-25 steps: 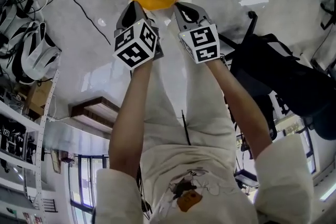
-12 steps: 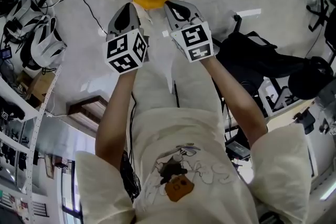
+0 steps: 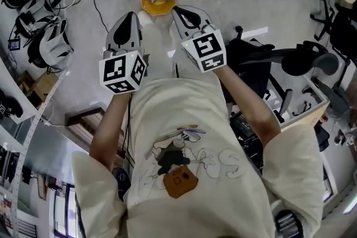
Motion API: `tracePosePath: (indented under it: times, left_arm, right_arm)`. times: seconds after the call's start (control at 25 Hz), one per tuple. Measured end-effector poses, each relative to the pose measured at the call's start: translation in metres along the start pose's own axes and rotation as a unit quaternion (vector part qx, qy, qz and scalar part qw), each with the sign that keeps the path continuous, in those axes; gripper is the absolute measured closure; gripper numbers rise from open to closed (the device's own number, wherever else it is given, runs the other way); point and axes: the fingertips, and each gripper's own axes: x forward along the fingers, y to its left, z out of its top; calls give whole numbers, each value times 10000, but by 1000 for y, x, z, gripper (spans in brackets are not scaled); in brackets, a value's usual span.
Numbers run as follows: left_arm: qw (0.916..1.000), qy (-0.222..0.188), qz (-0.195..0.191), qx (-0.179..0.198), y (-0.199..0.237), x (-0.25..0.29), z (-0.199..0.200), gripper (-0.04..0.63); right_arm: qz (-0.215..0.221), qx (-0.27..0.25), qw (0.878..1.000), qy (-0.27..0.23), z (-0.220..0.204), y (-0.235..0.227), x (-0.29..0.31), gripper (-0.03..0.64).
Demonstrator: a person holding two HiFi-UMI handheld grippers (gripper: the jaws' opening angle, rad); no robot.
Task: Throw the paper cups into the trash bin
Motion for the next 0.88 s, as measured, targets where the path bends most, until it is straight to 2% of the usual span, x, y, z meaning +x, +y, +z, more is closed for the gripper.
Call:
tracePosePath:
  times: [0.12,0.28,0.48,0.88]
  left_arm:
    - [9995,-170,-192,173,-18,-39,21,591]
    - [9991,-191,-263,290,-31,-74,39,591]
    - [9971,-535,-298,462,-31,-104,67,591]
    - [9919,-1112,-456,415,-41,-135,107,591]
  right_arm:
    - [2,-311,9993,-223,29,17,-36,610]
    - [-84,-450,9977,-495,59,28,-79,611]
    - [-269,-521,9962,-645,72,30,-117,611]
    - [-487,-184,9951,-837,80,35,-166,611]
